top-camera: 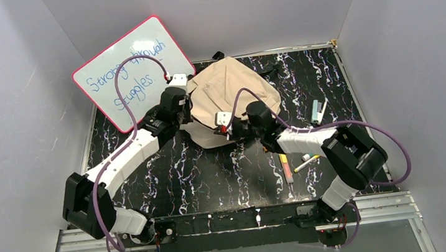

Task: Pack the student bag
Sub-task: Zip the student bag at the center of the board.

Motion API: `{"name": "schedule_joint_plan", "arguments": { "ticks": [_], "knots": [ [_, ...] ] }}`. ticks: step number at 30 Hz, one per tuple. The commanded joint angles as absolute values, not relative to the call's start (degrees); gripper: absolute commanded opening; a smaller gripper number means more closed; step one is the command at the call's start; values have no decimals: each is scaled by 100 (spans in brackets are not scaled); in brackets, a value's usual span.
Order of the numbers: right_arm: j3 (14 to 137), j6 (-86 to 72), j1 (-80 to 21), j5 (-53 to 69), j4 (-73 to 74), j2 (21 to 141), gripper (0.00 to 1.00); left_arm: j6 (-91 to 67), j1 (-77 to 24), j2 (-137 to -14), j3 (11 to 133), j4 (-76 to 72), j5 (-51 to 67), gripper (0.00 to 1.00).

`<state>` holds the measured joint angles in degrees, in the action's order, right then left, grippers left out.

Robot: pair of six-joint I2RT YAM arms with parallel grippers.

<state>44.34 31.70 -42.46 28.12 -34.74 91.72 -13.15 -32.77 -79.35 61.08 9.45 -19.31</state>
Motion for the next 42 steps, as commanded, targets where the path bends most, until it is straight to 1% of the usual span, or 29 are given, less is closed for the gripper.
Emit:
{"name": "schedule_joint_plan", "arguments": {
  "ticks": [1,6,14,19,21,22,23,24,25,29,31,34,37,42],
  "knots": [
    [4266,3322,-4237,2783,-2754,8612,0,-1060,-2968,-8143,6526,586,-2418,0],
    [4261,3376,-4236,2734,-2094,8269,0,-822,-2767,-8455,6785,530,-2450,0],
    [4614,3873,-4237,2350,-954,8164,0,-582,-2555,-8916,7418,831,-2746,0],
    [4718,4019,-4242,2170,-585,7942,0,-497,-2455,-9138,7597,986,-2827,0],
    [4707,4011,-4237,2139,-582,7796,0,-520,-2451,-9096,7551,993,-2615,0],
    [4696,3953,-4236,2134,-622,7721,8,-552,-2445,-9046,7495,968,-2424,0],
    [4694,3891,-4236,2170,-670,7661,21,-572,-2451,-8964,7418,921,-2237,0],
    [4687,3855,-4243,2253,-720,7602,30,-607,-2452,-8892,7343,893,-2064,0],
    [4666,3794,-4238,2326,-811,7545,37,-661,-2452,-8812,7286,902,-1931,0],
    [4542,3266,-4236,2642,-1538,7427,52,-972,-2452,-8517,7163,1143,-1504,0],
    [4533,2797,-4253,2801,-2011,7482,55,-1159,-2465,-8339,7057,1240,-1322,0],
    [4644,2209,-4316,2862,-2396,7643,57,-1362,-2517,-8009,6882,1324,-1110,0],
    [4751,1774,-4363,2632,-2577,7782,58,-1460,-2697,-7760,6815,1483,-1037,0],
    [4776,1494,-4396,2442,-2631,7761,59,-1752,-3201,-7524,6771,1763,-1064,0]
  ]
}}
